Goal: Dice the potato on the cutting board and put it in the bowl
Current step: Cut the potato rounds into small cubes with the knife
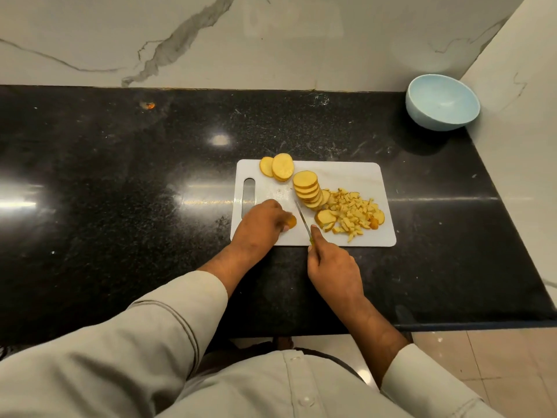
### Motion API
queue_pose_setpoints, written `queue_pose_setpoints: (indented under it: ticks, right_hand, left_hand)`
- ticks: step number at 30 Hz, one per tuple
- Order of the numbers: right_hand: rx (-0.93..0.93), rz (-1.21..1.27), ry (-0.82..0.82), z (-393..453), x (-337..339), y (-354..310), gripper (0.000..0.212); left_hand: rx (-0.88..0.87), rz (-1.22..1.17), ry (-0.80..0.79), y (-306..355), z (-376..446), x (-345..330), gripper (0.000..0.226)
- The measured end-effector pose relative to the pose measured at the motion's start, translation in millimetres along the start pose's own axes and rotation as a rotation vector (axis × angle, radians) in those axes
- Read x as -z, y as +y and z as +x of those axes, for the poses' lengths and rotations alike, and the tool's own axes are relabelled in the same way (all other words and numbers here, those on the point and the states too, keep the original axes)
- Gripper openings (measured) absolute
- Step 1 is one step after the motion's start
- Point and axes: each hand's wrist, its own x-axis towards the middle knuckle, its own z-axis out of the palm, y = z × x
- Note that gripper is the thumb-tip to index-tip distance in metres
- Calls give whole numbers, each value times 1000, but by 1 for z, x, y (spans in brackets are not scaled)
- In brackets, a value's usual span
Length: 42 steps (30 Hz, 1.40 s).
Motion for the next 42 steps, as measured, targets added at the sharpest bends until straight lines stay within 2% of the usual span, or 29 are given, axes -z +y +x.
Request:
queue_pose_setpoints:
  ticks: [1,5,9,16,25,33,42]
  right_hand:
    - [-4,3,-4,1,0,0,51]
    - [-14,8,-9,1,2,0,51]
    - [-2,4,-18,-2,0,-1,54]
    - [33,-31,-45,-3,-5,1,52]
    - [40,-105,-43,10,-11,-8,45]
    - [85,-174,-43,20,-18,-16,42]
    - [97,-256,-104,41,-18,-29,53]
  left_hand:
    - [22,30,-3,3,2,0,22]
    - [137,129,99,15,5,-5,40]
    - [123,6,118,9,0,-4,38]
    - [63,41,111,5,-1,-7,14]
    - [-5,45,142,3,3,-13,17]
    - [38,35,145,5,0,-15,14]
    - [62,32,175,3,0,-17,14]
